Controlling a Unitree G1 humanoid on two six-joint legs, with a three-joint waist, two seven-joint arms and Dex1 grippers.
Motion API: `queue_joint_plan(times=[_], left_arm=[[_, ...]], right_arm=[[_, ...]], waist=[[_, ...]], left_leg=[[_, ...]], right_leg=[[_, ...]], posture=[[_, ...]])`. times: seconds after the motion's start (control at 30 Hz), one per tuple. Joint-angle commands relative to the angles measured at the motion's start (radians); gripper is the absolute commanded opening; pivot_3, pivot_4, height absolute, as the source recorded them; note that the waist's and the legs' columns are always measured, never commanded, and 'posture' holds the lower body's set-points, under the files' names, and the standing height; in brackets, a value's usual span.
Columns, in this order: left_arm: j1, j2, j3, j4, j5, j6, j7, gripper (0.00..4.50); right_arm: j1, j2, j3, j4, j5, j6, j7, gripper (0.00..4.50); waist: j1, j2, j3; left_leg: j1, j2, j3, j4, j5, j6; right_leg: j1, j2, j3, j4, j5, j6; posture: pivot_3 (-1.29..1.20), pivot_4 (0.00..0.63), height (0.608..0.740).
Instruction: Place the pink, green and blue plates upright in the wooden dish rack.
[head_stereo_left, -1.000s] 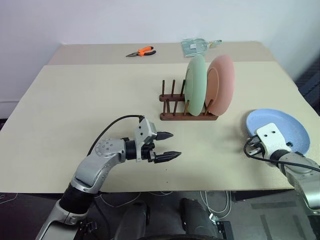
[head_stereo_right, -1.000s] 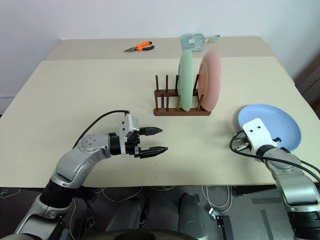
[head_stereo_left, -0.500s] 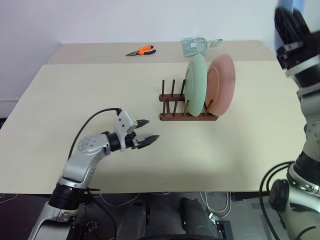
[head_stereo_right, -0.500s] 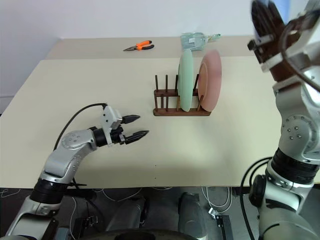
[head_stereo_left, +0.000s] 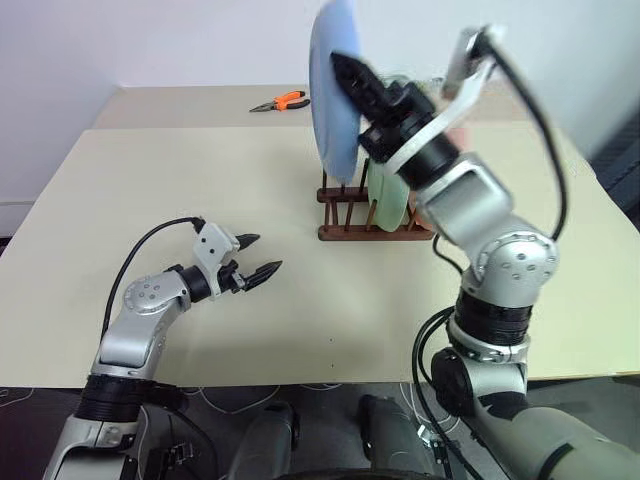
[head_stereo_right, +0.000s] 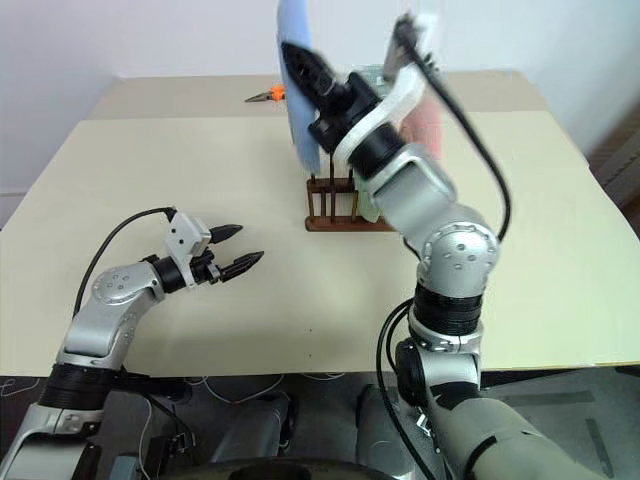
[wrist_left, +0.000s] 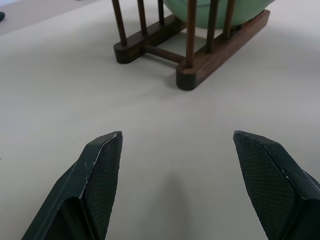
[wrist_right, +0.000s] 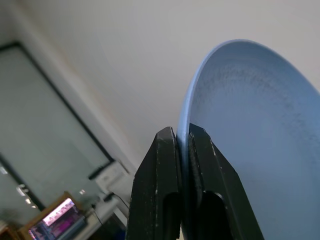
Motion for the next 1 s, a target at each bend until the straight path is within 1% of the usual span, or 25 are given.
queue_joint_plan(times=[0.03, 0.17, 0.3, 0.4, 0.5, 0.6, 0.63, 0.7, 0.73, 0.77, 0.8, 0.87, 0.93, 1.0], left_arm=[[0.008, 0.002, 0.025, -0.034, -0.009, -0.011, 0.005, 3.64], [0.016, -0.007, 0.014, -0.049, -0.01, -0.004, 0.007, 3.64], [0.017, -0.015, 0.005, -0.053, -0.007, 0.0, 0.006, 3.64], [0.014, -0.02, 0.0, -0.051, -0.004, 0.001, 0.003, 3.64], [0.01, -0.026, -0.006, -0.049, -0.002, 0.003, 0.003, 3.64], [0.01, -0.032, -0.012, -0.053, -0.003, 0.007, 0.006, 3.64], [0.011, -0.036, -0.015, -0.057, -0.003, 0.011, 0.008, 3.64], [0.017, -0.04, -0.02, -0.068, -0.002, 0.015, 0.011, 3.64], [0.019, -0.041, -0.021, -0.071, -0.002, 0.019, 0.013, 3.64], [0.023, -0.04, -0.018, -0.072, -0.001, 0.018, 0.013, 3.64], [0.025, -0.041, -0.017, -0.072, 0.0, 0.018, 0.015, 3.64], [0.033, -0.035, -0.008, -0.061, 0.016, -0.001, 0.026, 3.64], [0.032, -0.028, 0.007, -0.025, 0.048, -0.037, 0.053, 3.64], [0.029, -0.023, 0.022, 0.008, 0.066, -0.058, 0.071, 3.64]], right_arm=[[-0.005, 0.015, -0.011, -0.004, 0.0, -0.018, -0.03, 0.04], [0.006, 0.03, -0.013, 0.024, 0.0, -0.014, -0.045, 0.04], [0.008, 0.049, -0.03, 0.086, 0.003, -0.016, -0.058, 0.04], [-0.005, 0.054, -0.04, 0.151, -0.024, -0.027, -0.047, 0.04], [-0.032, 0.046, -0.04, 0.218, -0.098, -0.061, -0.027, 1.04], [-0.07, -0.01, 0.018, 0.197, -0.222, -0.095, 0.064, 2.45], [-0.077, -0.039, 0.041, 0.168, -0.251, -0.093, 0.109, 2.95], [-0.07, -0.169, 0.134, 0.047, -0.366, -0.106, 0.247, 2.95], [-0.054, -0.243, 0.159, -0.017, -0.41, -0.115, 0.311, 2.95], [-0.025, -0.335, 0.141, -0.081, -0.435, -0.122, 0.371, 2.95], [-0.004, -0.393, 0.118, -0.116, -0.445, -0.127, 0.41, 2.95], [0.095, -0.541, -0.019, -0.154, -0.418, -0.119, 0.507, 2.95], [0.246, -0.678, -0.167, -0.136, -0.404, -0.101, 0.612, 2.95], [0.372, -0.763, -0.241, -0.111, -0.433, -0.112, 0.69, 2.95]], waist=[[-0.001, 0.0, 0.0], [-0.005, 0.0, 0.0], [-0.006, 0.0, 0.0], [-0.006, 0.0, 0.0], [-0.007, 0.0, 0.0], [-0.007, 0.001, 0.0], [-0.007, 0.001, 0.0], [-0.003, 0.001, 0.0], [-0.002, 0.001, 0.0], [0.001, 0.0, 0.0], [0.001, -0.001, 0.0], [0.007, -0.003, -0.002], [0.012, -0.005, -0.002], [0.016, -0.004, -0.002]], left_leg=[[0.0, 0.0, 0.0, 0.0, 0.0, 0.0], [0.0, 0.0, 0.0, -0.001, 0.0, 0.0], [0.0, 0.001, 0.0, -0.001, 0.0, 0.0], [0.0, 0.001, 0.0, 0.0, 0.0, 0.0], [0.0, 0.0, 0.001, 0.0, 0.0, 0.0], [0.0, 0.0, 0.001, 0.0, 0.0, 0.0], [0.0, 0.0, 0.001, 0.0, 0.0, 0.0], [-0.001, 0.0, 0.001, 0.0, 0.0, 0.0], [-0.001, 0.0, 0.001, 0.0, 0.0, 0.0], [-0.001, 0.0, 0.001, 0.0, 0.0, 0.0], [-0.001, 0.0, 0.001, 0.0, 0.0, 0.0], [-0.001, 0.0, 0.0, 0.0, 0.0, 0.0], [0.0, 0.0, 0.0, 0.001, -0.001, 0.001], [-0.001, 0.0, 0.001, 0.001, -0.001, 0.001]], right_leg=[[0.0, 0.0, 0.0, 0.0, 0.0, 0.0], [-0.001, 0.001, 0.0, 0.001, 0.0, 0.0], [-0.001, 0.001, 0.0, 0.001, 0.0, 0.0], [-0.001, 0.001, 0.0, 0.001, 0.0, 0.0], [-0.001, 0.001, 0.0, 0.002, 0.0, 0.0], [-0.001, 0.001, 0.0, 0.002, 0.0, 0.0], [-0.002, 0.001, 0.0, 0.002, 0.0, 0.0], [-0.002, 0.001, 0.0, 0.002, 0.0, 0.0], [-0.002, 0.001, 0.0, 0.002, 0.0, 0.0], [-0.002, 0.001, 0.0, 0.001, 0.0, 0.001], [-0.001, 0.001, 0.0, 0.0, -0.001, 0.001], [0.001, 0.0, -0.001, -0.002, -0.001, 0.002], [0.004, 0.0, -0.003, -0.006, -0.003, 0.004], [0.006, -0.001, -0.002, -0.008, -0.005, 0.001]], posture=[[0.0, 0.15, 0.74], [0.0, 0.15, 0.74], [0.0, 0.15, 0.74], [0.0, 0.15, 0.74], [0.0, 0.15, 0.74], [0.0, 0.15, 0.74], [0.0, 0.15, 0.74], [0.0, 0.15, 0.74], [0.0, 0.15, 0.74], [0.0, 0.15, 0.74], [0.0, 0.15, 0.74], [0.0, 0.15, 0.74], [0.0, 0.15, 0.74], [0.0, 0.15, 0.74]])
